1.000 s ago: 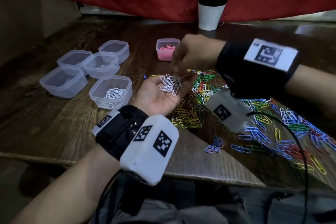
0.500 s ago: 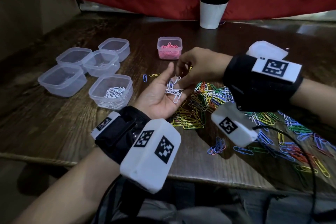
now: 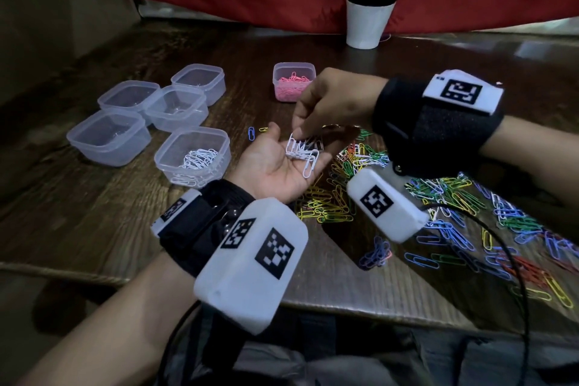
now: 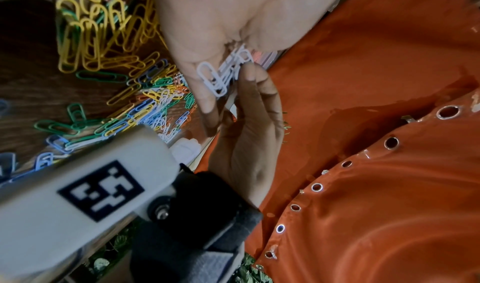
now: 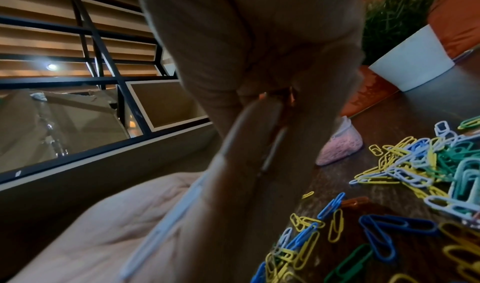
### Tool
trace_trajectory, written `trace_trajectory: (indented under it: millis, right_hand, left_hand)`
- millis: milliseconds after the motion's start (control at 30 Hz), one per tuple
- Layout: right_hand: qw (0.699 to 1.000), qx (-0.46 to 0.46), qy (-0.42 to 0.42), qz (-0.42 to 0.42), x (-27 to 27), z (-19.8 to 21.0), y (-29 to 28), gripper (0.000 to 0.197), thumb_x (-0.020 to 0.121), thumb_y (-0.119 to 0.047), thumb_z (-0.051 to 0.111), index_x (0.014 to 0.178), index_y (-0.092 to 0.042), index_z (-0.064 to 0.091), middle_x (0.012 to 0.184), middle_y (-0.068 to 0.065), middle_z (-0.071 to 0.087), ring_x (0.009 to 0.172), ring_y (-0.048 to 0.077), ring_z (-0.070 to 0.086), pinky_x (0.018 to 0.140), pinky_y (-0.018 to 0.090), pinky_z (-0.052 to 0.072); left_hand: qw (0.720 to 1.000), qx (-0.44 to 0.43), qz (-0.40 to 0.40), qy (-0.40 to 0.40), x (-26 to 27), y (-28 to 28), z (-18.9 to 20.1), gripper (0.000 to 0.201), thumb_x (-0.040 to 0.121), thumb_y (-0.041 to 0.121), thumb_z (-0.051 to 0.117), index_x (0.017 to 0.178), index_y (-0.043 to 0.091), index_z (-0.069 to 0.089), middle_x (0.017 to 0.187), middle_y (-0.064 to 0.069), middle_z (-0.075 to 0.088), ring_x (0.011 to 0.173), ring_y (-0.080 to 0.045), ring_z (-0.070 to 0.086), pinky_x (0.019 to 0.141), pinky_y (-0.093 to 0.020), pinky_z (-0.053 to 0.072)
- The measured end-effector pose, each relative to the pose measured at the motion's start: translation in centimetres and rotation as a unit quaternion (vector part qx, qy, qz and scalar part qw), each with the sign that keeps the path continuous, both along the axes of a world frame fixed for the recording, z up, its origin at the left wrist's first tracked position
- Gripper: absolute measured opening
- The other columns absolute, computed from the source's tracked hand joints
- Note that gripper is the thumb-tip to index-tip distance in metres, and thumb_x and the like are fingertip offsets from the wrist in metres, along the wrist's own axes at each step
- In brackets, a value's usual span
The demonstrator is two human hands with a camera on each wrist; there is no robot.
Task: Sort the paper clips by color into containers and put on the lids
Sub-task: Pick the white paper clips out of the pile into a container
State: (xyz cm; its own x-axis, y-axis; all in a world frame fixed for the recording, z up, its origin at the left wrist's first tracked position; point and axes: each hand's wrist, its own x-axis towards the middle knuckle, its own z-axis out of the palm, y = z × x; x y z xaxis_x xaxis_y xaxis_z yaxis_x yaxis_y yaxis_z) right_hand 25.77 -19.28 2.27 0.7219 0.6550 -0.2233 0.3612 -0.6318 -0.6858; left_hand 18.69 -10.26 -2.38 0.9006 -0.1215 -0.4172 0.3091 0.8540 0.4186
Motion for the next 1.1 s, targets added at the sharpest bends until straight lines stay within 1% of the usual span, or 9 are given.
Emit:
trace_trajectory:
  millis: [100, 233, 333, 433, 700, 800, 900, 1000, 1100]
  right_hand:
    - [0.999, -0.032, 0.021, 0.006, -0.1, -0.1, 0.1, 0.01, 0.085, -0.009, 0.064, 0.076, -0.009, 0.063, 0.07, 0.009, 0.063, 0.064, 0.02, 0.059, 0.066, 0.037, 0.055]
    - [0.997, -0.069, -0.017, 0.012, -0.2, 0.2, 0.0, 0.018, 0.091, -0.017, 0.057, 0.073, -0.017, 0.059, 0.07, 0.0, 0.058, 0.06, 0.008, 0.051, 0.053, 0.017, 0.044]
    - [0.997, -0.068, -0.02, 0.026, 0.1, 0.6, -0.1, 0.014, 0.087, -0.013, 0.062, 0.074, -0.016, 0.06, 0.073, 0.005, 0.059, 0.066, 0.015, 0.051, 0.055, 0.021, 0.039]
    - [1.0, -0.01, 0.014, 0.014, 0.4, 0.7, -0.5, 0.017, 0.08, -0.005, 0.068, 0.073, -0.012, 0.054, 0.073, 0.011, 0.053, 0.067, 0.021, 0.045, 0.054, 0.024, 0.034]
    - [0.998, 0.034, -0.011, -0.059, 2.6, 1.9, -1.8, 0.019, 0.081, -0.005, 0.066, 0.071, -0.017, 0.055, 0.065, 0.002, 0.052, 0.049, 0.009, 0.038, 0.039, 0.016, 0.029]
    - [0.99, -0.09, -0.087, -0.065, 3.2, 2.1, -2.5, 0.012, 0.082, -0.013, 0.068, 0.075, -0.019, 0.061, 0.068, 0.002, 0.052, 0.053, 0.011, 0.041, 0.038, 0.015, 0.032]
    - [0.966, -0.154, -0.196, -0.067, 3.0, 1.2, -2.6, 0.012, 0.079, -0.023, 0.071, 0.086, -0.015, 0.065, 0.08, 0.003, 0.059, 0.075, 0.015, 0.051, 0.051, 0.02, 0.037]
    - [0.975, -0.116, -0.179, -0.066, 2.8, 0.6, -2.2, 0.016, 0.081, -0.026, 0.069, 0.088, -0.012, 0.066, 0.079, 0.003, 0.058, 0.068, 0.013, 0.049, 0.049, 0.019, 0.039]
    - [0.983, -0.098, -0.152, -0.039, 2.6, 0.1, -1.3, 0.015, 0.082, -0.028, 0.068, 0.075, -0.015, 0.063, 0.066, -0.003, 0.052, 0.062, 0.012, 0.046, 0.049, 0.019, 0.037]
  left_hand:
    - [1.0, -0.013, -0.008, 0.005, 0.0, 0.2, -0.2, 0.067, 0.101, 0.044, 0.018, 0.092, -0.012, 0.054, 0.105, -0.023, 0.06, 0.123, -0.034, 0.049, 0.092, -0.053, 0.033]
    - [0.999, -0.015, -0.025, -0.022, -0.4, 0.1, -0.5, 0.073, 0.101, 0.039, 0.023, 0.067, -0.009, 0.067, 0.085, -0.025, 0.068, 0.094, -0.031, 0.062, 0.087, -0.05, 0.041]
    - [0.999, 0.014, -0.037, -0.018, -0.6, 0.4, -0.4, 0.057, 0.101, 0.032, 0.03, 0.078, -0.005, 0.066, 0.076, -0.026, 0.068, 0.063, -0.035, 0.069, 0.058, -0.038, 0.056]
    - [0.998, -0.001, -0.05, -0.025, -0.9, 0.6, 0.0, 0.044, 0.102, 0.026, 0.031, 0.096, -0.008, 0.059, 0.082, -0.031, 0.066, 0.062, -0.039, 0.068, 0.053, -0.04, 0.056]
    - [0.996, -0.056, -0.049, -0.044, -1.0, 0.8, -0.4, 0.056, 0.1, 0.022, 0.027, 0.089, -0.023, 0.059, 0.09, -0.038, 0.061, 0.094, -0.035, 0.058, 0.072, -0.048, 0.047]
    - [0.996, -0.057, -0.055, -0.047, -1.0, 1.4, -0.7, 0.061, 0.101, 0.024, 0.024, 0.089, -0.023, 0.06, 0.092, -0.036, 0.063, 0.081, -0.043, 0.065, 0.071, -0.048, 0.05]
    - [0.999, -0.012, -0.032, -0.014, -1.1, 2.7, 0.1, 0.049, 0.1, 0.024, 0.03, 0.084, -0.011, 0.061, 0.073, -0.024, 0.066, 0.054, -0.033, 0.066, 0.048, -0.033, 0.056]
    - [0.999, 0.022, -0.026, -0.01, -1.3, 5.3, 2.4, 0.026, 0.085, 0.011, 0.042, 0.062, 0.002, 0.052, 0.054, -0.005, 0.049, 0.037, -0.012, 0.049, 0.031, -0.01, 0.033]
    - [0.977, 0.212, -0.028, -0.024, -1.3, 8.6, 4.7, 0.016, 0.068, 0.008, 0.045, 0.053, 0.012, 0.039, 0.046, 0.004, 0.034, 0.033, -0.004, 0.033, 0.028, -0.013, 0.018]
